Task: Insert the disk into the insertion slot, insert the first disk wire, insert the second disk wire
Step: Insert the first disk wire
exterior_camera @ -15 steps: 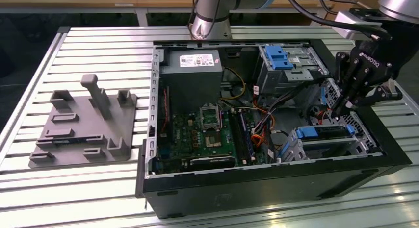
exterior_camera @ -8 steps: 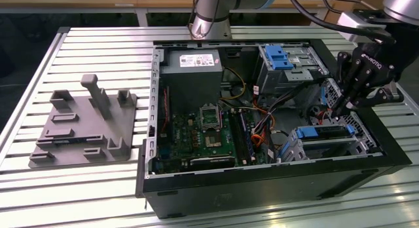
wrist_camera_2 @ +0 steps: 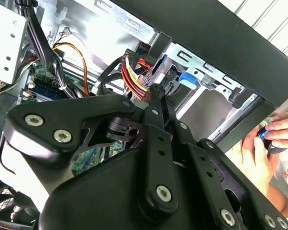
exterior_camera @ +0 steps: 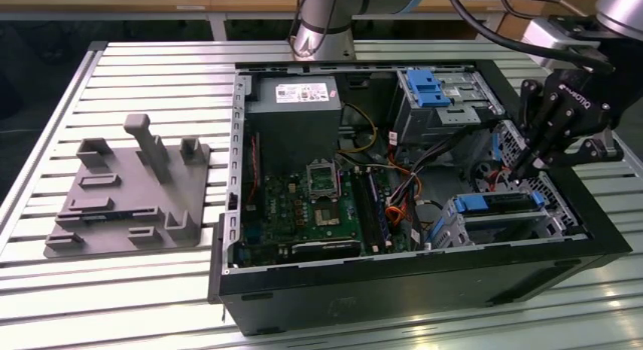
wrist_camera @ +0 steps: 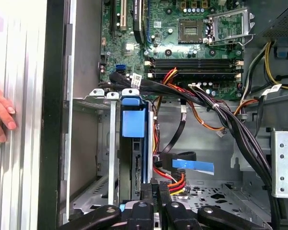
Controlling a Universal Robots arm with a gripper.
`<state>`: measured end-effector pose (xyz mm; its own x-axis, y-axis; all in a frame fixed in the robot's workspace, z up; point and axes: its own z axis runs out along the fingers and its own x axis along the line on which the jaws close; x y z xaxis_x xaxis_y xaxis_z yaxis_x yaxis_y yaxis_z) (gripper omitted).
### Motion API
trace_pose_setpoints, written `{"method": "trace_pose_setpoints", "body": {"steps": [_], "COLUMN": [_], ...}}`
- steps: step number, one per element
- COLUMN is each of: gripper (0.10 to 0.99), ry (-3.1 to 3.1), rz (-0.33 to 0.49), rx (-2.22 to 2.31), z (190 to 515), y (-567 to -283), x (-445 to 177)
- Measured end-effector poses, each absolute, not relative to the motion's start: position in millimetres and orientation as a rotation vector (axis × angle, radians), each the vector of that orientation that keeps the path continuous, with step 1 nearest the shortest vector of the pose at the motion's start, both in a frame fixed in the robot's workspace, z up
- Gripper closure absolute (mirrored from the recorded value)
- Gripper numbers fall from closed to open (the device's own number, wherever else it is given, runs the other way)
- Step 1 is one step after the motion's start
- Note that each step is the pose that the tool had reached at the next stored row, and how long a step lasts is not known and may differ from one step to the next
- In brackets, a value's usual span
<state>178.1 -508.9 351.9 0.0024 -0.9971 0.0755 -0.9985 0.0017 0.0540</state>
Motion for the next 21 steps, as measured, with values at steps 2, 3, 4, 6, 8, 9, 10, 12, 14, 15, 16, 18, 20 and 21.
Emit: {"method": "trace_pose_setpoints", "body": {"steps": [2,3,4,6,8,9,10,12,14,15,16,18,20,21], "gripper": [0.922,0.922,0.922,0.922,0.922,0.922,0.922,0.922,0.922,0.922,0.922,0.922,0.922,0.922], "ry": [-2.156,-2.157,-2.159,-2.164,-2.168,-2.170,-2.172,-2.175,-2.176,-2.176,-2.176,-2.178,-2.185,-2.188], "rz": [0.022,0.021,0.017,0.006,-0.003,-0.008,-0.013,-0.020,-0.022,-0.022,-0.023,-0.025,-0.029,-0.032], "rx": [2.157,2.158,2.160,2.165,2.170,2.172,2.175,2.178,2.179,2.179,2.179,2.182,2.188,2.192], "z": [351.9,351.9,351.9,351.8,351.9,351.9,351.9,351.8,350.9,350.1,349.4,348.2,347.3,346.9], "y": [-509.1,-509.7,-511.1,-514.4,-518.1,-520.0,-521.8,-525.1,-526.9,-527.3,-527.7,-528.3,-528.8,-529.1], "x": [177.9,177.9,177.8,177.8,177.8,177.8,177.8,177.8,177.9,177.8,177.7,176.4,175.2,174.9]}}
